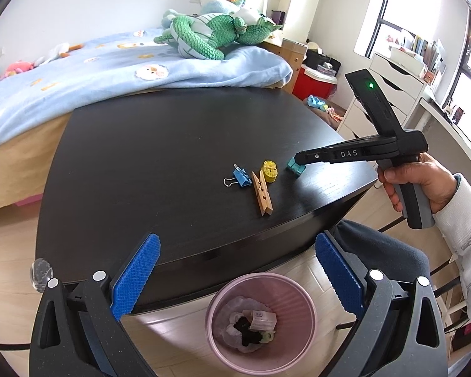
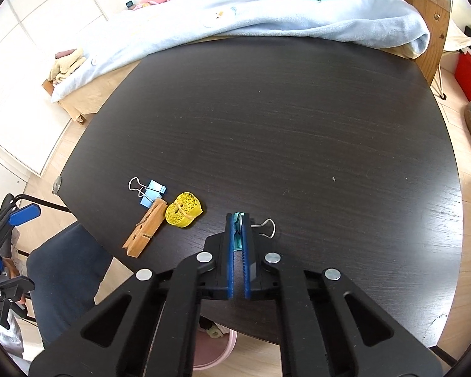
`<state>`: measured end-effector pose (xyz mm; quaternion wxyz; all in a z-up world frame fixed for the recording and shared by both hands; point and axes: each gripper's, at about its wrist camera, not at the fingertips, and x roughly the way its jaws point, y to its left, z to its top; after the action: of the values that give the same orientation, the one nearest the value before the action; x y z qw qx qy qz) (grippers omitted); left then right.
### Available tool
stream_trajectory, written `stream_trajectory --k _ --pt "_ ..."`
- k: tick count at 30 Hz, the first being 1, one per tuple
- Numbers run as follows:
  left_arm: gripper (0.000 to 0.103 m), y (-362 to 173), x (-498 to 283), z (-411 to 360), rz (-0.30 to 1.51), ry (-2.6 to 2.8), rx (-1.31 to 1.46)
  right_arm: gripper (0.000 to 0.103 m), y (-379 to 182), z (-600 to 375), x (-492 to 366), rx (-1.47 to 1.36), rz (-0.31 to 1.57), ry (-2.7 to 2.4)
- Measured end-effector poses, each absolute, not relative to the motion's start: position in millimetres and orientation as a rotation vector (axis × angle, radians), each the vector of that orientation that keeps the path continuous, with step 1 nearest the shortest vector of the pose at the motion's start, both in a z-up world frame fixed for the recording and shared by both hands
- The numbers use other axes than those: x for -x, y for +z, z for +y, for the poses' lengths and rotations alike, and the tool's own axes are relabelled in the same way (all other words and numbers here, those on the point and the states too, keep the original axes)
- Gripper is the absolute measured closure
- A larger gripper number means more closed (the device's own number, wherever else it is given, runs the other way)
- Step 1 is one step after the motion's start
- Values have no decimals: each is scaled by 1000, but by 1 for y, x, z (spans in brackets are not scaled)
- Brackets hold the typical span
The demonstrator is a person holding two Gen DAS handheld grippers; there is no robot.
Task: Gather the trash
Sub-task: 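Close the right gripper on the teal binder clip, then grasp the blue binder clip with the left gripper while the right gripper holds the teal clip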
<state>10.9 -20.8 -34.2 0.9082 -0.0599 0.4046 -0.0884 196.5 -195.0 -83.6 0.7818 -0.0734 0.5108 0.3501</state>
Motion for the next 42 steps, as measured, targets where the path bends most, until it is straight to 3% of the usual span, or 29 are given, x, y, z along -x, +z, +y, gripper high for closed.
stream_trajectory --k 14,29,30,33,35,37,42 --pt "8 -26 -48 -27 861 -190 133 99 -67 -200 -183 161 1058 748" --pt "8 -55 -127 -19 1045 -155 322 99 -57 -216 -180 163 1037 716" --pt "9 -59 -131 -19 1057 -153 339 99 -57 -217 -180 163 1036 715" --pt "28 -67 -137 -18 1088 -162 381 99 -57 -218 -179 161 1036 713" --pt "33 -71 -140 -18 1099 -165 394 99 -57 -219 -179 161 1035 714" --pt "45 -73 -142 -19 1108 -175 414 99 -57 -219 -179 161 1035 713" --pt "57 -76 -146 -17 1115 -188 446 99 -57 -219 -179 162 1036 713"
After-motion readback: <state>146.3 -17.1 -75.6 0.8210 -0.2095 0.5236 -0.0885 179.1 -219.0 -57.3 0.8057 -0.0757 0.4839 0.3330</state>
